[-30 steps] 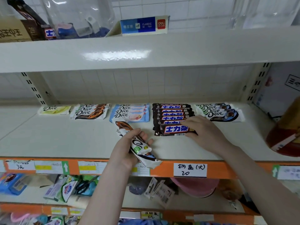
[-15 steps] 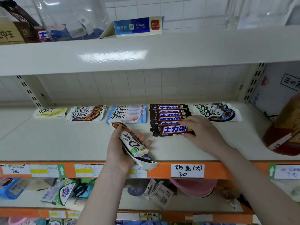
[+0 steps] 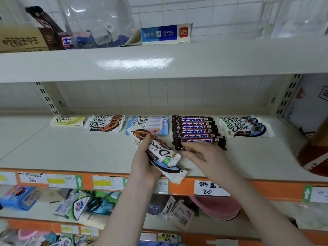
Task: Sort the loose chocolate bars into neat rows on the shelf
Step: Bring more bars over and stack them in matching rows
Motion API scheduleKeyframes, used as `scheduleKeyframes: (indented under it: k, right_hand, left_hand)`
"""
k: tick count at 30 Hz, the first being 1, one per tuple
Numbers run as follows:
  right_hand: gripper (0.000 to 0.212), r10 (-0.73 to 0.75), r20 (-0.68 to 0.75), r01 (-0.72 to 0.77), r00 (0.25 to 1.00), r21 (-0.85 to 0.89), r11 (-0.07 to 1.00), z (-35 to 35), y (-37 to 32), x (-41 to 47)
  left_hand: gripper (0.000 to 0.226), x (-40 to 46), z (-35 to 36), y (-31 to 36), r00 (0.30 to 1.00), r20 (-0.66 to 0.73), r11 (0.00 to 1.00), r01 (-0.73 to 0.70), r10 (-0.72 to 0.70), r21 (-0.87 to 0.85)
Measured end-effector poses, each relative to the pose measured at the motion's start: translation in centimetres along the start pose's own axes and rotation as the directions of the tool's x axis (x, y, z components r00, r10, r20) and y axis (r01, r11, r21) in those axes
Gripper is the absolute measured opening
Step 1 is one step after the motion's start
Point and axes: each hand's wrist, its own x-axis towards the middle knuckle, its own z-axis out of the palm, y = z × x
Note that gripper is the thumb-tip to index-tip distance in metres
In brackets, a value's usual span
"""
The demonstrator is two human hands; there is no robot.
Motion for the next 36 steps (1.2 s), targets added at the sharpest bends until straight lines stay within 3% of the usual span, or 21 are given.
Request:
scheduleKeyframes:
  k: [5, 11, 17, 22, 28, 36]
  right_hand:
    - [0.043, 0.100, 0.037, -0.105, 0.994, 0.197, 0.975, 0.7, -1.4, 0.0]
    - [0.039, 0.201, -0.035, -0.176, 0.979, 0.356, 0.918, 0.7, -1.6, 0.7]
    - [0.037, 0.127, -0.002, -0.114, 0.992, 0.419, 0.901, 1.1, -2.9, 1.8]
    - [0.027, 0.004, 0.123, -0.059, 0.992, 0.443, 0.895, 2.1, -5.3, 4.3]
    - [0.021, 0.006, 0.073, -0.040, 0.997, 0.483, 0.875, 5.8, -9.5, 10.0]
    - [0.023, -0.037, 0.068, -0.012, 0.997, 0.608, 0.794, 12.0, -17.0, 16.4]
  left_hand:
    - [0.049, -0.9, 0.9, 0.1, 0.994, 0.110, 0.997, 0.010, -0.019, 0.081]
    - [0.054, -1.7, 0.4, 0.4, 0.997, -0.019, 0.975, -0.069, 0.074, 0.213]
    - [0.059, -2.6, -0.2, 1.8, 0.989, -0.083, 0.969, -0.098, 0.119, 0.225]
    - [0.044, -3.2, -2.2, 5.2, 0.976, -0.089, 0.931, -0.161, 0.201, 0.329]
    - [0.034, -3.1, -5.1, 12.0, 0.974, -0.056, 0.847, -0.164, 0.222, 0.506]
    - [0.011, -2.0, -9.9, 21.1, 0.995, 0.052, 0.687, -0.098, 0.088, 0.720]
